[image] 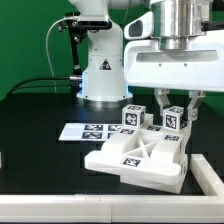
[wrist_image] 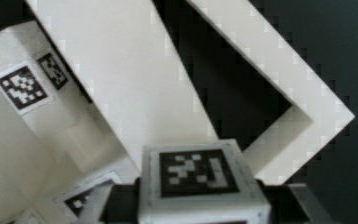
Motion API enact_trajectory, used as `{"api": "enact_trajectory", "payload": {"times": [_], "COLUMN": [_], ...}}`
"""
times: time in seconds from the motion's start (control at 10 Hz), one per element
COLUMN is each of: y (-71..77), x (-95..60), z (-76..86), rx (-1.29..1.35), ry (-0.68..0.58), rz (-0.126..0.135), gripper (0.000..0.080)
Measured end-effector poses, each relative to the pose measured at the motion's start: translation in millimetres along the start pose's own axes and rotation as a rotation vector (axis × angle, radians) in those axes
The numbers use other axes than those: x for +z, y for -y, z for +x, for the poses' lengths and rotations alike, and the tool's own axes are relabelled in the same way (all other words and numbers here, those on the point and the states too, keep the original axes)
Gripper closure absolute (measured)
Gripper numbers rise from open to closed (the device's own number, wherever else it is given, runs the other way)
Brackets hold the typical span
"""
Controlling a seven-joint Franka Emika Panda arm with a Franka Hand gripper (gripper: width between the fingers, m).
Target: Assemble chair
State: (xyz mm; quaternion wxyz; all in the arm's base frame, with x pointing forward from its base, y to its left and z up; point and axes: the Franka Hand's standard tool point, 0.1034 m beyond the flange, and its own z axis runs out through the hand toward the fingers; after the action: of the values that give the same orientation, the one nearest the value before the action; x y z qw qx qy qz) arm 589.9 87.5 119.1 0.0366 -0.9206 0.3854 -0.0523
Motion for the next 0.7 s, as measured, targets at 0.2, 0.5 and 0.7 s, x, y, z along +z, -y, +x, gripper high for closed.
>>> {"api": "enact_trajectory", "payload": {"times": [0.2, 0.5, 0.7], "y": [-0.8, -0.8, -1.8], "x": [-1.2, -1.4, -1.1], "z": [-0.3, -0.4, 0.6], "rx": [-0.244, -0.594, -0.778], "ry": [0.015, 0.035, 0.038], "rz": [-0.021, -0.048, -0.052], "gripper": [0.0348, 0.0159, 0.0151]}}
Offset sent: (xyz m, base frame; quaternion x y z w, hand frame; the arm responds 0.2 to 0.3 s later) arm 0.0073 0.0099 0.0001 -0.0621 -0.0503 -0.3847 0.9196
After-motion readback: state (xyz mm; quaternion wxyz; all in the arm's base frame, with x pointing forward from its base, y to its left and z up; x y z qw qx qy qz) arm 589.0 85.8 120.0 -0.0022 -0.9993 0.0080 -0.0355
